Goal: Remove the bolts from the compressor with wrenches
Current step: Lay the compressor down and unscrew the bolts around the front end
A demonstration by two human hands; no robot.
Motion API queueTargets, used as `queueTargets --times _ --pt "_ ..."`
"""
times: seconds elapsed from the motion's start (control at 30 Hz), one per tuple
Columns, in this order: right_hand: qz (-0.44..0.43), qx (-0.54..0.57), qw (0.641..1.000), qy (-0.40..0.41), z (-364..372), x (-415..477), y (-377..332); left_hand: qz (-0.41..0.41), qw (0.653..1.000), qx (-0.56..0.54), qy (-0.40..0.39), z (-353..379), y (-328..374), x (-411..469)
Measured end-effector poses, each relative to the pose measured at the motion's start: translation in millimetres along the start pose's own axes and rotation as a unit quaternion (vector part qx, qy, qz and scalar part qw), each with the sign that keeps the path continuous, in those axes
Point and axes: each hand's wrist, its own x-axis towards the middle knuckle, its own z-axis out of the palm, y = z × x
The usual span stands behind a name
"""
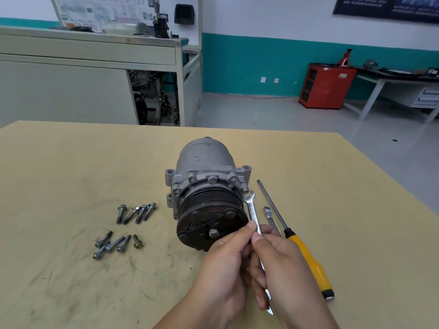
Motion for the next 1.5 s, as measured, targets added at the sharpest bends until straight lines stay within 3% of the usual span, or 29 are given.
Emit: queueTargets --times 0.53,0.83,1.03,1.5 --pt "0.0 0.049 0.998 -0.032 -1 -1 -8 -0.04 0.999 -0.022 -0.011 2 8 -1" --pt "0.039 0.156 0.985 -0.055 -4 -4 -14 -0.084 0.995 -0.053 -0.006 4 12 3" --pt "0.011 0.029 0.999 -0.019 1 0 -6 -0.065 0.996 -0.055 -0.004 3 8 3" --pt "-0.017 -0.001 1.0 -0.001 0 -3 -16 -0.012 0.999 -0.034 0.004 4 8 3"
